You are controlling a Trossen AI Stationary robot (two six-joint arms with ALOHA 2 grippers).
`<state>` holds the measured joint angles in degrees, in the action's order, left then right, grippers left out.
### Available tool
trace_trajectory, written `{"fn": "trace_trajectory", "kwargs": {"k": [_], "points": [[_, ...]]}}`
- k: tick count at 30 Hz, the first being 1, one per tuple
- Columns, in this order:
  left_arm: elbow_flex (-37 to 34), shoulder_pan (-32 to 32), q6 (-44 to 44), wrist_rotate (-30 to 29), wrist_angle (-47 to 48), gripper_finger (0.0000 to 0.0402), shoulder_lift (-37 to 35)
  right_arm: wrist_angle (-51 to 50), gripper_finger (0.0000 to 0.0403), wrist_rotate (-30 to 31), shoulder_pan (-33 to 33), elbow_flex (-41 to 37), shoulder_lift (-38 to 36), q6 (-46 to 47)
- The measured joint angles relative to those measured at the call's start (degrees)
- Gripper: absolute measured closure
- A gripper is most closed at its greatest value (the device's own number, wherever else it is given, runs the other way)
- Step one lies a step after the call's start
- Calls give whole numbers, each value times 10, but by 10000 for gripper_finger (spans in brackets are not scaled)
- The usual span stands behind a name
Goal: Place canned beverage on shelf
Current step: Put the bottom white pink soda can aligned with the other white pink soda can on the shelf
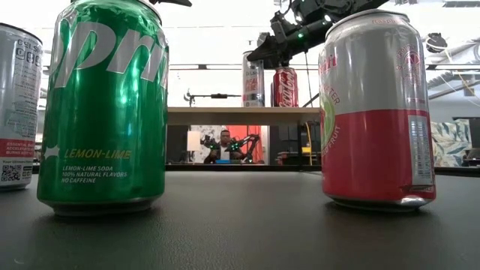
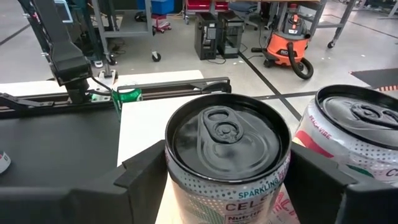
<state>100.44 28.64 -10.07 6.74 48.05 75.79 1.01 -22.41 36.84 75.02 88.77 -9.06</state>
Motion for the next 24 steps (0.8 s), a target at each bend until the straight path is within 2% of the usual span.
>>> {"fn": "trace_trajectory", "kwargs": {"k": [13, 24], "points": [[0, 0, 0, 3, 0, 2, 0, 7, 126, 0, 3, 0, 3, 1], [0, 0, -1, 3, 0, 2, 0, 14, 101, -1, 11, 0, 4, 4]]}}
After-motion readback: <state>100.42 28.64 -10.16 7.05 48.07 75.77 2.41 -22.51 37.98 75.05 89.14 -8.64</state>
